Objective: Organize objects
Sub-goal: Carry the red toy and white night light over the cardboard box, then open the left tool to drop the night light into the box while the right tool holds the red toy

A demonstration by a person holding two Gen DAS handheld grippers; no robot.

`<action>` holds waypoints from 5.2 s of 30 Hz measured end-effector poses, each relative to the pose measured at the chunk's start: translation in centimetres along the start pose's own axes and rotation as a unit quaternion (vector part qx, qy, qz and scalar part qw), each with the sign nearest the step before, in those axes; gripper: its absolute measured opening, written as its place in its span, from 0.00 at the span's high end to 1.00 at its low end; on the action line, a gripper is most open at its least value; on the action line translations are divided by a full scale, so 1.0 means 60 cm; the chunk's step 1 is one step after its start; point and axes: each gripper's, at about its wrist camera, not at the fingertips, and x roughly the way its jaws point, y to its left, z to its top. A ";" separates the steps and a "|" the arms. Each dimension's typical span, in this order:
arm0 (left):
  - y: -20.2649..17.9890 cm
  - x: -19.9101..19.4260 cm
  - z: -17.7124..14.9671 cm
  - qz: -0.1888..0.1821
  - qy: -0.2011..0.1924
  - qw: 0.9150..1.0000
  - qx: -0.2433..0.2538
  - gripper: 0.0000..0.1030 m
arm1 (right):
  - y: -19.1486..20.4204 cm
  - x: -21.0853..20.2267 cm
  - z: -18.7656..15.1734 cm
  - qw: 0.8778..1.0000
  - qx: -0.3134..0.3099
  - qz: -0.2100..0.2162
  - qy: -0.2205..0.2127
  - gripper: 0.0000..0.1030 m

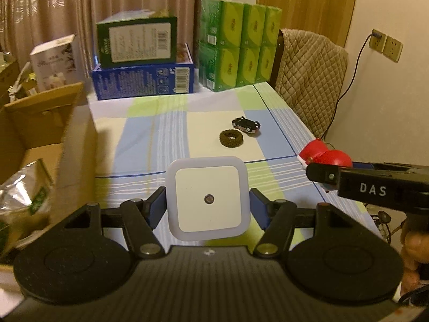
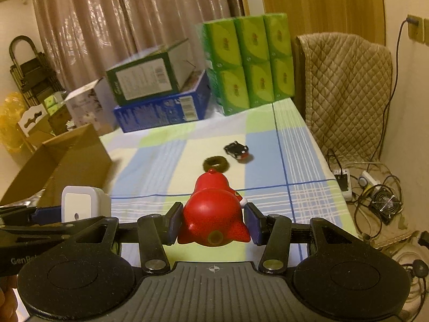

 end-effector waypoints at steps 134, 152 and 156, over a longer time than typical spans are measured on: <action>0.505 -0.067 0.139 0.065 0.062 0.996 -0.025 0.41 | 0.501 0.236 0.109 0.964 -0.192 0.163 0.090 0.55; 0.520 0.057 0.153 0.068 0.108 0.992 0.014 0.40 | 0.496 0.314 0.095 0.953 -0.226 0.170 0.105 0.55; 0.519 0.069 0.153 0.068 0.114 0.991 0.017 0.40 | 0.496 0.315 0.097 0.953 -0.230 0.170 0.103 0.55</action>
